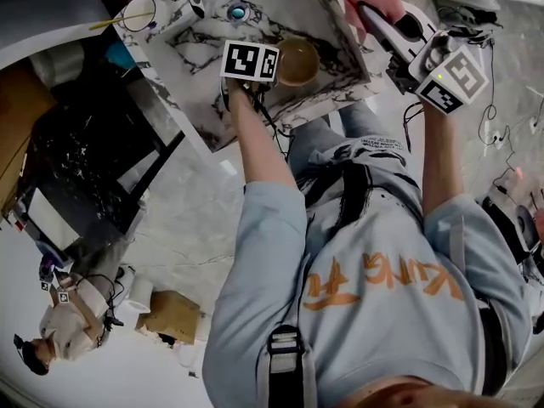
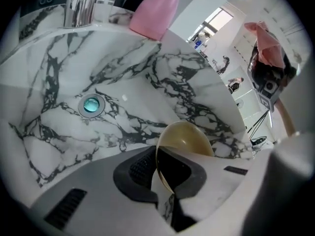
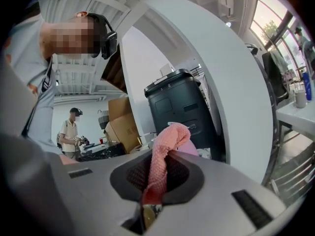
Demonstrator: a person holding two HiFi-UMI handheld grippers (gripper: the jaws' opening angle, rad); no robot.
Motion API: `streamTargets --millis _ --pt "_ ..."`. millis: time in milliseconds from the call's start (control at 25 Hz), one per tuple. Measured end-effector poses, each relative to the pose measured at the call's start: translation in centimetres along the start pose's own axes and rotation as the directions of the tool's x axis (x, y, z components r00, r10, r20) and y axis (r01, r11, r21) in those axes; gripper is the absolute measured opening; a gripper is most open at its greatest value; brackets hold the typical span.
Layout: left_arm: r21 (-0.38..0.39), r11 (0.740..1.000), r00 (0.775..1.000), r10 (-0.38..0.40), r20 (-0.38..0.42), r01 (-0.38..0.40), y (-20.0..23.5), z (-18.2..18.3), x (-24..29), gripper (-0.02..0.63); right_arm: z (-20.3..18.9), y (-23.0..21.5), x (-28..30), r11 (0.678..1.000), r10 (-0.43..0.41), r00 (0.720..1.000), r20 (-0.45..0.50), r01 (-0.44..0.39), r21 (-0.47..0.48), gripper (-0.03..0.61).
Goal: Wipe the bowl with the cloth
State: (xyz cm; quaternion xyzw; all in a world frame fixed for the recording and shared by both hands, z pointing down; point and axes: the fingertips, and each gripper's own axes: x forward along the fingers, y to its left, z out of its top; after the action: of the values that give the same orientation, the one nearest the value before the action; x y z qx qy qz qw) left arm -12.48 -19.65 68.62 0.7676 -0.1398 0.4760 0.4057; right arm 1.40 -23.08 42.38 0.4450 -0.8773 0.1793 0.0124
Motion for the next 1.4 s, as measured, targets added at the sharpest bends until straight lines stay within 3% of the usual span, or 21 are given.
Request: streamTargets --millis 160,280,600,800,920,1080,1200,1400 --pt "0.001 1.0 1.0 0.015 -0.015 -0.015 0.2 -0.3 0.8 0.031 -0.7 -1.4 -0.6 0.994 -0.111 0.993 -0.033 0.111 -0.01 0.04" --pt "0.0 0.999 0.999 0.032 -0.037 -0.032 0.5 -1.0 1.5 0.031 -0.7 -1.6 -0.9 0.99 -0.142 0.989 -0.035 0.141 -0.012 0.04" --pt "-0.007 0.998 0.998 0.069 -0.004 -0.07 1.1 -1.7 2.4 0.031 0.1 -0.9 -0.6 0.99 -0.139 0.99 -0.034 0.138 -0.036 0.04" --pt "0.046 0.998 0.999 0.048 -0.005 -0.047 0.5 -2.0 2.6 0.034 0.5 0.1 -0.1 0.992 -0.117 0.992 -0.04 0.115 -0.053 0.04" --pt "0.069 0.994 0.997 0.079 0.017 -0.08 1.0 -1.8 1.7 0.073 0.8 0.5 0.4 0.993 -0.102 0.994 -0.035 0.1 -0.065 0.04" --pt "0.053 0.984 0.979 0.165 0.116 -0.172 1.7 -0.7 -1.8 0.087 1.7 0.5 1.0 0.993 -0.089 0.996 -0.012 0.088 -0.076 0.04" --pt "0.008 0.983 0.958 0.177 0.227 -0.183 1.4 0.7 -5.1 0.086 2.8 0.8 1.7 0.994 -0.073 0.997 0.018 0.075 -0.085 0.04" --pt "-0.024 0.985 0.888 0.163 0.431 -0.169 0.6 3.5 -12.0 0.084 4.7 2.1 3.9 0.994 -0.013 0.998 0.065 0.02 -0.105 0.04"
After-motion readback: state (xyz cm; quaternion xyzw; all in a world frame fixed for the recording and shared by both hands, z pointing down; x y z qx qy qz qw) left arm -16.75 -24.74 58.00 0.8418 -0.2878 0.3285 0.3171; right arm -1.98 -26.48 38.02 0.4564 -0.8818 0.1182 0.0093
